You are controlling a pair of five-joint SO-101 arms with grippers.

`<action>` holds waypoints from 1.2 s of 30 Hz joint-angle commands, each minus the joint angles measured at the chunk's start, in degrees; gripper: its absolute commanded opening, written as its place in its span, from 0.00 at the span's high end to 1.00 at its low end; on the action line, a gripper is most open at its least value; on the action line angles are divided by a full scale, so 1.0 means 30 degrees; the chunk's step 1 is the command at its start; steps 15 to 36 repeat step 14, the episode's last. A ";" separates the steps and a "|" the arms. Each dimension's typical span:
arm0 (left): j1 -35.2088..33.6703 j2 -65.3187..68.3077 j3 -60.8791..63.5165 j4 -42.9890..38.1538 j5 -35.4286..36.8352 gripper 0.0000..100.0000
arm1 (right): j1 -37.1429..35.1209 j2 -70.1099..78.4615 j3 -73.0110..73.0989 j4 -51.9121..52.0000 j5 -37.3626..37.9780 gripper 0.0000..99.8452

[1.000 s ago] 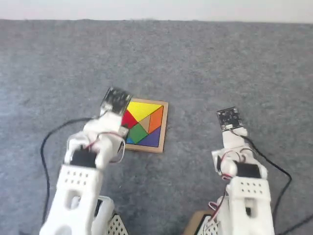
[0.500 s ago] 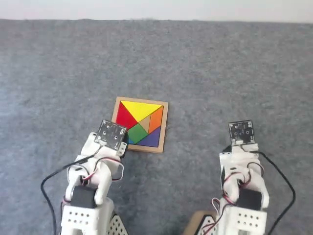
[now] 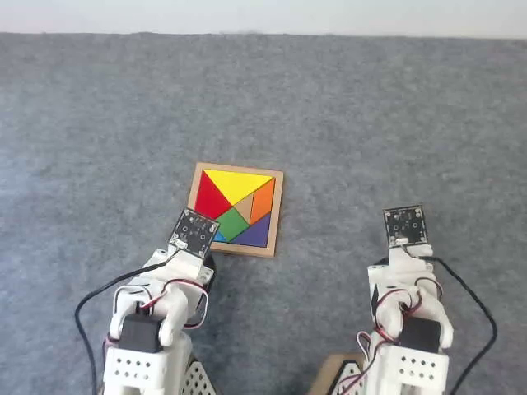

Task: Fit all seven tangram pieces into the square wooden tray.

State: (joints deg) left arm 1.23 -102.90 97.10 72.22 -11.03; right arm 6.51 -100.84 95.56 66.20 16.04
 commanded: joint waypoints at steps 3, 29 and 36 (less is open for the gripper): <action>-0.0088 -0.0410 -0.0220 0.0088 0.0147 0.88 | 0.0220 0.0190 0.0352 0.0513 0.0205 0.99; -0.0088 -0.0410 -0.0220 0.0088 0.0147 0.88 | 0.0220 0.0190 0.0352 0.0601 0.0205 0.99; -0.0088 -0.0410 -0.0220 0.0088 0.0147 0.88 | 0.0220 0.0190 0.0352 0.0601 0.0205 0.99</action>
